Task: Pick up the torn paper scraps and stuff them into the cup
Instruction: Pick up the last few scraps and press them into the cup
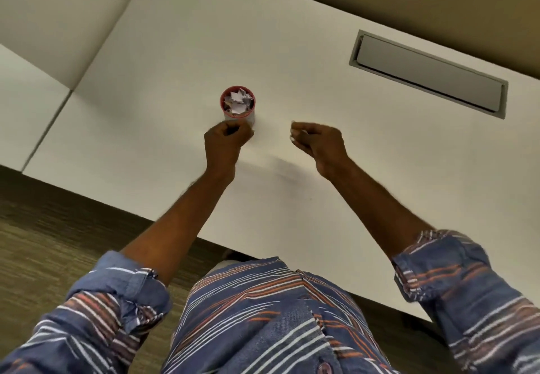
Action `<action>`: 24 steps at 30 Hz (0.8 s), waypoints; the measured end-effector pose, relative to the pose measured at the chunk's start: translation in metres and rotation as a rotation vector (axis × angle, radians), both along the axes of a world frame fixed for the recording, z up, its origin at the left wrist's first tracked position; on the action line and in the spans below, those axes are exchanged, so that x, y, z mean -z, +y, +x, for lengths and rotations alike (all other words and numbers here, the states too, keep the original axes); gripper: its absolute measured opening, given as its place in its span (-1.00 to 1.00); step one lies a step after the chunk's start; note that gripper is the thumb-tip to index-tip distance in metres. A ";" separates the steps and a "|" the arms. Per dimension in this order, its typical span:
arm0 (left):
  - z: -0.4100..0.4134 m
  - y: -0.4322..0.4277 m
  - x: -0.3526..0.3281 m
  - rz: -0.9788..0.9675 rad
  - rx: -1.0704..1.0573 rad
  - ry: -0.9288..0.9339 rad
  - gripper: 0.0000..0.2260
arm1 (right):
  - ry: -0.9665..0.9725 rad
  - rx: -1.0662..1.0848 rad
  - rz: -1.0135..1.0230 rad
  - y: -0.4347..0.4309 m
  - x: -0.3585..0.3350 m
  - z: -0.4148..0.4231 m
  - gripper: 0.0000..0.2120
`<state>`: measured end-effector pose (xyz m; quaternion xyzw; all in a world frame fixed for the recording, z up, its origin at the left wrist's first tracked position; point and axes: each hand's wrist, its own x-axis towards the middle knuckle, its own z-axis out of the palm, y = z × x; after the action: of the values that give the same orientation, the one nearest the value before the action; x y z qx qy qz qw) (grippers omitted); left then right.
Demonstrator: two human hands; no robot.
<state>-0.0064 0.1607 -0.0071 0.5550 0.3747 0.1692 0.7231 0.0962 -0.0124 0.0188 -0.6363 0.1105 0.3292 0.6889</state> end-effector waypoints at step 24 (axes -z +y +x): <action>0.047 0.087 -0.018 0.489 0.193 0.217 -0.81 | -0.464 -0.527 -0.670 0.158 -0.040 0.047 -0.72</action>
<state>0.0402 0.2480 0.0104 0.7608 0.3434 0.1245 0.5364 0.1433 0.1460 0.0592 -0.8860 -0.1111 0.2881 0.3460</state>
